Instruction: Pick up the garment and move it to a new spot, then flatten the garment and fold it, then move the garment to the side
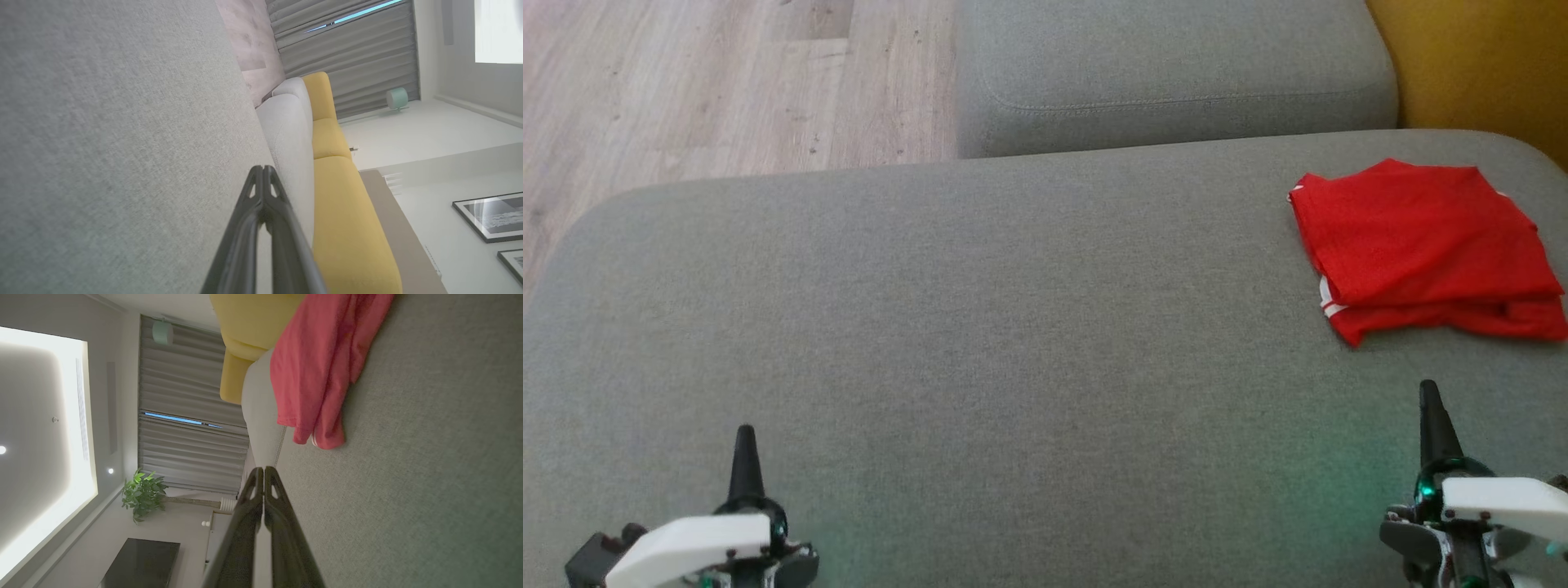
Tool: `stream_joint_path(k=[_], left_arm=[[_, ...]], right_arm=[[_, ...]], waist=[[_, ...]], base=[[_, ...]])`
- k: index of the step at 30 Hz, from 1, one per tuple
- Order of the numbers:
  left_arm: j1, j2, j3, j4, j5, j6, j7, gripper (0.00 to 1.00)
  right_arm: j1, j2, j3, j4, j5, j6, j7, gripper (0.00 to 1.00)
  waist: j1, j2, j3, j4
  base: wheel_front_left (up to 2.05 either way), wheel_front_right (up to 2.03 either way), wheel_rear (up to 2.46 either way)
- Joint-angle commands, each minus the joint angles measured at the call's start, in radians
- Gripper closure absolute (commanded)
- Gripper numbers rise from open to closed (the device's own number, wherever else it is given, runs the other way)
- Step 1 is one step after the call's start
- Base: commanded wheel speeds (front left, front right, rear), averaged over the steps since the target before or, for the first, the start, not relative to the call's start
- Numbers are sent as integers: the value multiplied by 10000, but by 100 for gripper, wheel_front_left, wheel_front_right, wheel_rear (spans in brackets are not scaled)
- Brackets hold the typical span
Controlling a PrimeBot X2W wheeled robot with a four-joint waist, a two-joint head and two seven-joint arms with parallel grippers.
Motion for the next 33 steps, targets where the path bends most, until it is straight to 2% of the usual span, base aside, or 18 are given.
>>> stream_joint_path(k=[1, 22, 33], left_arm=[[-675, 108, 370, -232, -339, -116, 77, 100], [-1306, 82, 1024, 96, -2790, -495, 699, 100], [-1309, 48, 1072, 99, -2750, -495, 737, 100]], right_arm=[[-656, -217, 109, -292, 336, -6, 117, 100], [-1306, -215, -146, -159, 2600, -7, 739, 100], [-1309, -194, -176, -156, 2574, -7, 763, 100]], waist=[[0, 0, 18, -17], [0, 0, 233, -212], [0, 0, 233, -212]], base=[[0, 0, 0], [0, 0, 0], [0, 0, 0]])
